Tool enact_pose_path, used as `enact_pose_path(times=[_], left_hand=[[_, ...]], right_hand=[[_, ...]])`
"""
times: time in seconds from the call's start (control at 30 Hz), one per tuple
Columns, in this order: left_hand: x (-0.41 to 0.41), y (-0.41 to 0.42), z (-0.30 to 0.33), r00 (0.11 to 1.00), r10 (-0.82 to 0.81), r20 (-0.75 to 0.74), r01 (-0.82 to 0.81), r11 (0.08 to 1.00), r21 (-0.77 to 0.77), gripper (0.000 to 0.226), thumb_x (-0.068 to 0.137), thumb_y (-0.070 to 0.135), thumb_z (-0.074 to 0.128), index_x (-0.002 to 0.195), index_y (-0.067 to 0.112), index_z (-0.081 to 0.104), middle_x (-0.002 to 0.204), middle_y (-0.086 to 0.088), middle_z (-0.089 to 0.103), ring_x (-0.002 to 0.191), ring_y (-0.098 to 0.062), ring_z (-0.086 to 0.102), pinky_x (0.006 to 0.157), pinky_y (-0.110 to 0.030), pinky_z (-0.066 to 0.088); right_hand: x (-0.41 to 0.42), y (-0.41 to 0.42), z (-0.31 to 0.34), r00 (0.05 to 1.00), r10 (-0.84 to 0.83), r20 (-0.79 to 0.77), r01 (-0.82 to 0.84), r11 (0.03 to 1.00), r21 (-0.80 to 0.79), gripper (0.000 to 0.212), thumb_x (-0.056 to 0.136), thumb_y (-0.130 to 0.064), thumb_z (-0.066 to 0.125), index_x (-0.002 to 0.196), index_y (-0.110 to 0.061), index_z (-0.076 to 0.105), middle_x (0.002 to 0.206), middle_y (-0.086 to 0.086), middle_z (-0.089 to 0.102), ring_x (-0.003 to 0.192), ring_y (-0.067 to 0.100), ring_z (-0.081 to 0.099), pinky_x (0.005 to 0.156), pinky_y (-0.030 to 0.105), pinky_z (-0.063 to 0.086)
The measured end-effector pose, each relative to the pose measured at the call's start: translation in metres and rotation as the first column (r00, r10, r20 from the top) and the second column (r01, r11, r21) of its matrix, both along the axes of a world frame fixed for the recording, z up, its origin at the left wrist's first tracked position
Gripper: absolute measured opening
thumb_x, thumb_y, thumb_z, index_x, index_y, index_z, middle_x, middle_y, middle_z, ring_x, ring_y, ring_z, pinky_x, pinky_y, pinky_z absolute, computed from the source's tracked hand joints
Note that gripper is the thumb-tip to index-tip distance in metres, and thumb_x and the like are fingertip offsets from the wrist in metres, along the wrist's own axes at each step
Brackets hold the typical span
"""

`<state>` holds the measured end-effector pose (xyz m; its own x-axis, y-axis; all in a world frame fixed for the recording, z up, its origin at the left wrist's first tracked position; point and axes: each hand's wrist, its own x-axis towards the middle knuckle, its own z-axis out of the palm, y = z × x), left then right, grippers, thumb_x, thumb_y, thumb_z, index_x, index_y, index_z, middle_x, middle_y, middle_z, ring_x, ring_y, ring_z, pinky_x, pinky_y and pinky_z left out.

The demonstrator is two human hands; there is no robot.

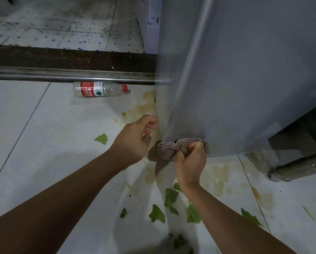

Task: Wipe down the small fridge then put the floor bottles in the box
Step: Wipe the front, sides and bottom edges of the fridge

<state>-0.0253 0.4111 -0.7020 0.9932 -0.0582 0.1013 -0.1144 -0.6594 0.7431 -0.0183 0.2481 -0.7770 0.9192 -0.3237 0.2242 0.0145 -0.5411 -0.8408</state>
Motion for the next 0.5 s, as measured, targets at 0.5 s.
enact_pose_path(times=[0.5], left_hand=[[-0.006, 0.027, 0.001, 0.992, 0.125, -0.035, -0.125, 0.992, -0.009, 0.028, 0.09, 0.006, 0.052, 0.117, 0.012, 0.054, 0.108, -0.004, 0.064, 0.096, -0.017, 0.059, 0.085, -0.025, 0.046]], right_hand=[[0.01, 0.049, 0.058, 0.956, -0.243, 0.168, 0.236, 0.97, 0.06, 0.051, 0.06, -0.027, 0.084, 0.073, -0.017, 0.035, 0.08, -0.011, 0.036, 0.077, 0.021, 0.046, 0.063, 0.017, 0.032]])
